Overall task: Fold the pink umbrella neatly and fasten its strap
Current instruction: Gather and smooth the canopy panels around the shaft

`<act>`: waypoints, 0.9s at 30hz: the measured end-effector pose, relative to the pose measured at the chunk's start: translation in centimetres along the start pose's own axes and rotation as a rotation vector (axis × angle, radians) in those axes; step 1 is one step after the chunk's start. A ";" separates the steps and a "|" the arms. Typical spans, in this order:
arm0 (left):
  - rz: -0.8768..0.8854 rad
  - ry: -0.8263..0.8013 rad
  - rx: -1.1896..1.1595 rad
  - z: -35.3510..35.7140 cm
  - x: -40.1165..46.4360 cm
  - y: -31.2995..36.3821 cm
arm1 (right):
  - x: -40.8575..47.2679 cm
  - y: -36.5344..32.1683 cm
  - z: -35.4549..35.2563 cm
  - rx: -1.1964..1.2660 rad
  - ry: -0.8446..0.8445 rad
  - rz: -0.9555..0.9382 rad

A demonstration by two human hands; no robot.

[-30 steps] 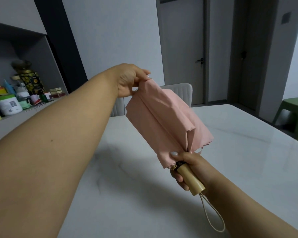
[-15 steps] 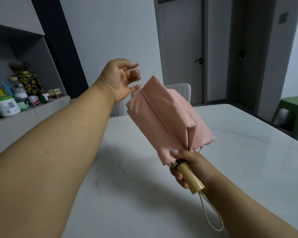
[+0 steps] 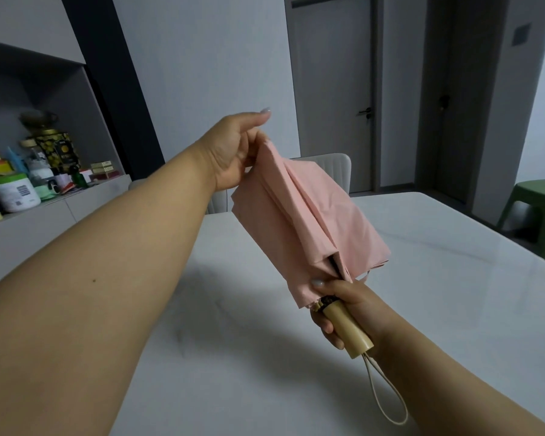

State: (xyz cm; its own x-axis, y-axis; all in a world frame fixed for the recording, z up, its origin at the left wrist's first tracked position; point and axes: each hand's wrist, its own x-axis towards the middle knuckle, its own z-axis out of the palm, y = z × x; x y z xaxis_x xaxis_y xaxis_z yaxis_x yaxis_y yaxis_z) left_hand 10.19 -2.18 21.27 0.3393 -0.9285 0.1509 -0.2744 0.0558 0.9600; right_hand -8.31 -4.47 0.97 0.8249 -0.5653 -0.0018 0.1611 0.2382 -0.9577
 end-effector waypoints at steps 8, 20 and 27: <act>-0.059 0.093 0.261 -0.1 0.1 -0.2 | 0.2 0.2 -0.1 -0.027 -0.007 -0.004; 0.073 0.265 0.363 -0.2 0.2 0.7 | 0.3 0.2 -0.3 -0.017 0.016 -0.003; 0.278 0.417 0.168 4.9 -4.4 -3.4 | 0.2 -0.1 -0.4 0.005 0.137 0.007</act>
State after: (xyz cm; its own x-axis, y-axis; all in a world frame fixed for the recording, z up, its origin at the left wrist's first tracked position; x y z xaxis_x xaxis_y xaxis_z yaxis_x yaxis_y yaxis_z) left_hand 5.19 -0.10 16.13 0.5528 -0.6601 0.5087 -0.5341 0.1880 0.8243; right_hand -8.43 -4.94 0.97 0.7444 -0.6661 -0.0478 0.1588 0.2462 -0.9561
